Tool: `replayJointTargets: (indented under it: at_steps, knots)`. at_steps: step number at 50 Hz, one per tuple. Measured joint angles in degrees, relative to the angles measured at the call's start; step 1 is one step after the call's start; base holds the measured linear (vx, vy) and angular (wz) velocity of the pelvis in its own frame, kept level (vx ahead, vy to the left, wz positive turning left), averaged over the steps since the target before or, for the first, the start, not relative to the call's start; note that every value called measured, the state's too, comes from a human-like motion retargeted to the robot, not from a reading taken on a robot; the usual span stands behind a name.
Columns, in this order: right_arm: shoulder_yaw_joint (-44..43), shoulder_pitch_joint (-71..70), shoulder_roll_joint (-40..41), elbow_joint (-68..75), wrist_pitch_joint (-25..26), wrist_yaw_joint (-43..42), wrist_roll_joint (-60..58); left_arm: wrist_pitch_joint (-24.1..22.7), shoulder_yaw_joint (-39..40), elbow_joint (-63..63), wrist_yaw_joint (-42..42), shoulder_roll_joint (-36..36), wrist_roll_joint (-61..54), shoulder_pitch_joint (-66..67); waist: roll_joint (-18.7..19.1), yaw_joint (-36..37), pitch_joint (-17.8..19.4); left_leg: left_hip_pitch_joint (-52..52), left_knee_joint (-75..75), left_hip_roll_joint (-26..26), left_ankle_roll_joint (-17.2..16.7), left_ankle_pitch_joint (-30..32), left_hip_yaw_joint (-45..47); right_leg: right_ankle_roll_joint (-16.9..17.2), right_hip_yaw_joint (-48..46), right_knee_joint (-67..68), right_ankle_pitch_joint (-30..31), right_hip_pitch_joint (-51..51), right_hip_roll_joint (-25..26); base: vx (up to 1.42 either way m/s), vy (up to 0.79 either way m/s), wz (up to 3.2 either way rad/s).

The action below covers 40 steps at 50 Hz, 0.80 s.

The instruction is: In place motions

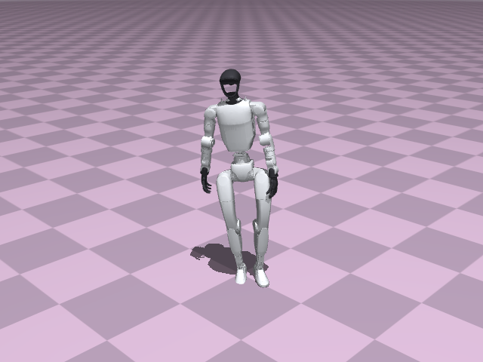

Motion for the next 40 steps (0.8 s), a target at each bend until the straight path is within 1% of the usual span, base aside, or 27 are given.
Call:
replayJointTargets:
  at_steps: [2, 5, 7, 10, 16, 18, 20, 23, 25, 27, 30, 32, 37, 40]
  knots:
    - [-2.75, 0.92, -0.27, 0.91, 0.43, -1.35, 2.6, -0.31, -0.28, -0.14, -1.04, 0.04, 1.13, -0.81, 0.27, -1.47, -0.41, -0.82, -1.1, -1.85, -0.19, -0.27, -4.75, 0.16, 0.81, -0.62, 0.46, -0.04, -0.32, 0.03, 0.06, -0.13]
    - [-5.91, 2.36, -0.15, 0.88, -0.43, -3.28, 6.41, -0.47, -1.25, -0.47, -1.92, 0.52, 3.16, -2.12, 0.32, -4.17, 0.58, 0.64, -2.29, -2.42, 0.33, -0.38, -2.8, 0.25, -0.31, -1.96, 1.05, 1.07, -1.3, -0.04, 0.06, 0.0]
    - [-6.94, 3.44, -0.38, 0.8, -1.16, -2.64, 8.05, -0.73, -2.3, -0.69, -2.32, 0.89, 4.66, -2.46, 0.48, -3.75, 0.81, 1.03, -2.77, -2.66, 0.17, -0.6, -2.13, 0.31, 0.18, -2.8, 1.55, 1.56, -1.42, 0.03, 0.05, -0.34]
    - [-8.35, 4.52, -0.14, 0.85, -0.75, -1.22, 7.72, -0.93, -4.05, -0.95, -2.47, 1.06, 6.63, -2.16, 1.18, -2.97, 0.25, 0.85, -3.1, -2.88, 0.34, -1.35, -2.15, 0.64, 0.21, -3.63, 2.13, 1.39, -1.47, 0.04, 0.02, -0.09]
    - [-6.46, 2.96, 1.21, -0.22, -0.3, -1.37, 6.65, -1.01, -4.72, 0.1, -2.47, 0.33, 7.29, -0.38, 1.22, -1.97, 1.15, 0.11, -2.9, -3.17, 0.46, -2.25, -2.34, 0.07, -0.84, -4.27, 2.76, 1.29, -1.99, -0.02, 0.01, 0.13]
    - [-4.98, 2.11, 1.59, -1.84, -0.63, -0.34, 5.7, -0.8, -4.23, 0.66, -2.68, -0.09, 7.44, 0.33, 1.44, -2.09, 1.8, -0.17, -2.87, -3.24, 0.5, -2.24, -2.5, -0.84, -1.72, -4.55, 2.74, 1.41, -2.14, -0.07, 0.04, 0.63]
    - [-3.57, 1.48, 1.74, -4.05, -1.13, 0.7, 4.64, -0.62, -3.97, 0.95, -2.6, -0.59, 7.5, 1.11, 1.77, -2.0, 2.66, -0.55, -2.61, -3.49, 0.59, -2.5, -3.0, -2.71, -2.89, -4.8, 2.39, 1.65, -2.17, -0.1, 0.05, 0.96]
    - [-1.89, 0.76, 0.98, -7.5, -1.96, 1.74, 3.46, -0.62, -4.5, 0.86, -2.5, -1.05, 7.26, 1.68, 1.97, -1.48, 4.35, -2.0, -0.92, -4.35, 1.27, -5.09, -4.16, -5.15, -5.98, -5.04, 1.28, 2.13, -2.93, -0.11, 0.06, 1.47]
    - [-0.68, 0.65, 0.13, -8.55, -2.48, 2.1, 2.93, -0.64, -5.15, 0.58, -2.42, -0.97, 7.48, 2.42, 1.53, -0.56, 4.76, -1.95, -1.11, -3.95, 1.99, -8.29, 0.02, -5.66, -9.03, -5.22, 0.59, 2.32, -4.24, -0.11, 0.07, 1.8]
    - [0.39, 0.56, -0.98, -8.44, -2.45, 2.48, 2.2, -0.61, -5.45, 0.4, -2.15, -0.72, 7.86, 3.11, 0.99, 0.39, 4.52, -0.66, -1.69, -1.95, 1.5, -12.12, 9.33, -5.37, -13.72, -5.62, -0.17, 2.58, -6.01, -0.07, 0.12, 2.15]
    - [1.3, 0.89, -2.46, -7.87, -1.95, 2.59, 0.29, -0.56, -5.09, 0.21, -1.63, -0.25, 8.06, 4.01, 0.5, 1.5, 3.56, 1.8, -2.23, 1.29, -1.39, -16.31, 24.7, -4.51, -22.17, -6.4, -1.38, 3.12, -8.2, -0.05, 0.09, 2.64]
    - [1.03, 2.09, -2.88, -8.31, -1.74, 2.2, -0.95, -0.65, -4.52, 0.23, -1.63, 0.2, 7.94, 4.19, 0.02, 2.01, 2.95, 2.81, -1.15, 2.7, -3.48, -16.3, 29.89, -3.74, -28.75, -6.73, -2.55, 3.91, -9.57, 0.05, 0.15, 3.11]
    - [-0.96, 6.6, -2.01, -10.02, -1.86, 2.24, -0.53, -0.38, -2.94, 2.18, -1.1, 2.02, 6.85, 2.66, -2.5, 5.31, 2.04, 4.11, 5.78, 7.23, -6.46, -13.34, 32.88, -0.76, -45.48, -4.53, -6.52, 5.65, -14.25, 0.09, 0.24, 3.16]
    - [-2.16, 8.94, -0.25, -10.43, -2.0, 2.68, 0.01, -0.22, -1.82, 3.5, -0.35, 2.91, 5.2, 1.93, -4.38, 7.36, 1.48, 6.73, 8.56, 9.96, -8.1, -12.18, 37.13, 0.74, -52.53, -3.31, -7.94, 6.6, -16.35, 0.07, 0.16, 3.09]
